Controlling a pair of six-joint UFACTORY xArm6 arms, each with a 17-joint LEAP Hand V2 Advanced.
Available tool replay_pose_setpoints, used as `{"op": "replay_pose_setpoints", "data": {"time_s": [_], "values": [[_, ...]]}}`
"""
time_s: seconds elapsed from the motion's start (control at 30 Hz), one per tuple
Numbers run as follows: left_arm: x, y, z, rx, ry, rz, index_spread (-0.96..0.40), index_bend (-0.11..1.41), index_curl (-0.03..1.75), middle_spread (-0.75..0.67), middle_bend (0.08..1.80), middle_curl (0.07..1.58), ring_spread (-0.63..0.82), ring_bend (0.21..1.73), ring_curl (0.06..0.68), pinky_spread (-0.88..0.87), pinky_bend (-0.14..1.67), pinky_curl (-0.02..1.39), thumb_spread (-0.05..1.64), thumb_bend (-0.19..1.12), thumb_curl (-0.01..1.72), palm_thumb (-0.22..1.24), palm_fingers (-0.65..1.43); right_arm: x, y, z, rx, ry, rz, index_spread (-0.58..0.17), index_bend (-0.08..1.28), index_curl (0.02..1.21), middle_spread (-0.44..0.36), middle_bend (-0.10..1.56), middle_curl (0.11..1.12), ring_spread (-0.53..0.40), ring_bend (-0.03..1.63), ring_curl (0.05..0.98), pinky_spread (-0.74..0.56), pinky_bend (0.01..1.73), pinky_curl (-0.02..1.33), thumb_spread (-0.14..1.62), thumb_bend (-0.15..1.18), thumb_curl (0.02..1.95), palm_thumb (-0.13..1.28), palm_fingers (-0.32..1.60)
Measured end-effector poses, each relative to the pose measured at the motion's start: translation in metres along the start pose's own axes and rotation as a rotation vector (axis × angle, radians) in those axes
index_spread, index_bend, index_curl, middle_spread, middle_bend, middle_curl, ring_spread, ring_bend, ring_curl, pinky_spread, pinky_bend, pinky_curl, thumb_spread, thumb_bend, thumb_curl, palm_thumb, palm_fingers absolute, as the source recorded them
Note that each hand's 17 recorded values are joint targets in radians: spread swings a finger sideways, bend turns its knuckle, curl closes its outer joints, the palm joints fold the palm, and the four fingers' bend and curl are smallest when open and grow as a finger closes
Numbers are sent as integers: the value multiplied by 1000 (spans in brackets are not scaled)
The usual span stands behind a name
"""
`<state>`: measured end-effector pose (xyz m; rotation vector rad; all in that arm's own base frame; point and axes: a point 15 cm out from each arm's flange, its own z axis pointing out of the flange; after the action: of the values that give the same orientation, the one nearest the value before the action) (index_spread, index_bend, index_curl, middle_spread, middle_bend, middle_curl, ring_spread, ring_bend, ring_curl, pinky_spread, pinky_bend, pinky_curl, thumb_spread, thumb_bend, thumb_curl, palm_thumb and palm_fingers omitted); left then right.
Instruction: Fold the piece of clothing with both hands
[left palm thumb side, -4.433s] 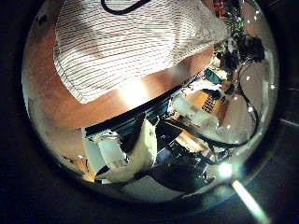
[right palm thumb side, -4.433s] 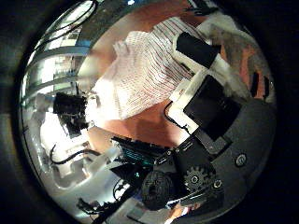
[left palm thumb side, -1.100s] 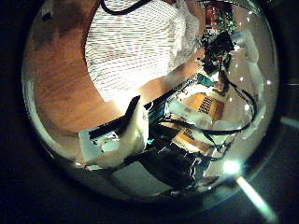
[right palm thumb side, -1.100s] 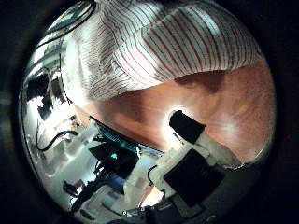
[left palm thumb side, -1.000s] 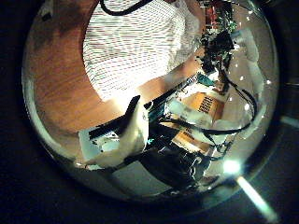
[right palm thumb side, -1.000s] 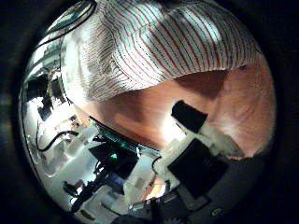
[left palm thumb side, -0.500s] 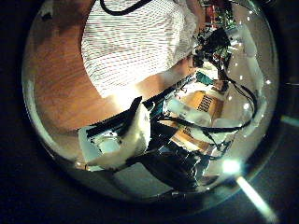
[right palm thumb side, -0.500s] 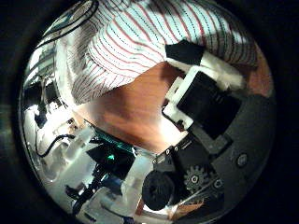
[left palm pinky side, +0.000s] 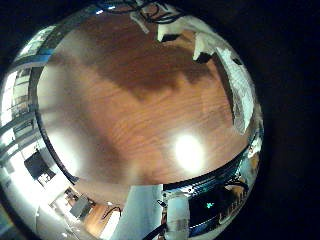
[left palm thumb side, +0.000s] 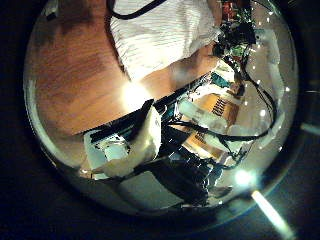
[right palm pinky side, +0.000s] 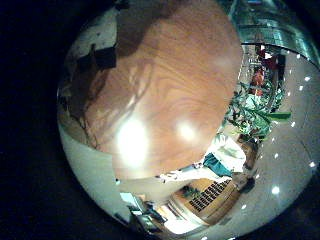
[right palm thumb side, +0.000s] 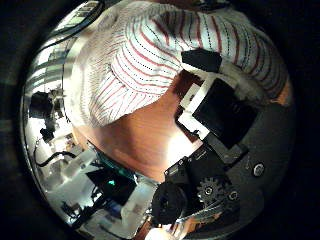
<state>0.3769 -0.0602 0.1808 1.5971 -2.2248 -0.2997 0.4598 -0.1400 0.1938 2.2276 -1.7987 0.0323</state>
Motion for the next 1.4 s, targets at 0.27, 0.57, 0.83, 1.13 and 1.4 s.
{"op": "replay_pose_setpoints", "data": {"time_s": [0.27,0.57,0.83,1.13,1.4], "values": [[-1,5,12,-25,13,6,-112,205,460,93,173,314,217,587,212,308,258,336,1271,-15,290,236,269,-14,15,-46,36,21,-32,-318,1061,905,-183,1249,863,-229,1398,688,-210,1345,760,1161,-11,602,1016,1048],[0,6,38,-22,26,20,-99,186,454,109,174,310,225,595,215,317,267,341,1277,-15,286,220,245,-90,20,-118,87,77,-175,-303,1058,934,-176,1253,877,-227,1391,718,-201,1320,819,1170,-14,625,978,1040],[8,1,43,-2,36,29,-80,180,435,136,175,310,239,611,219,322,288,347,1281,-16,282,208,215,-186,9,-178,168,225,-343,-298,1049,948,-172,1242,880,-227,1372,734,-199,1297,859,1157,-13,639,960,1046],[1,14,27,35,38,22,-63,164,390,173,184,313,247,639,227,336,325,356,1246,-28,274,112,173,-277,-5,-154,142,320,-461,-293,1042,957,-172,1230,884,-227,1357,747,-200,1261,890,1156,-13,650,944,1057],[-45,47,10,78,84,-45,-110,211,404,162,183,319,229,618,218,313,302,346,1193,-17,293,104,235,-304,-9,-144,159,297,-463,-302,941,934,-168,1188,860,-223,1329,731,-231,1213,885,1187,-31,623,862,1043]]}}
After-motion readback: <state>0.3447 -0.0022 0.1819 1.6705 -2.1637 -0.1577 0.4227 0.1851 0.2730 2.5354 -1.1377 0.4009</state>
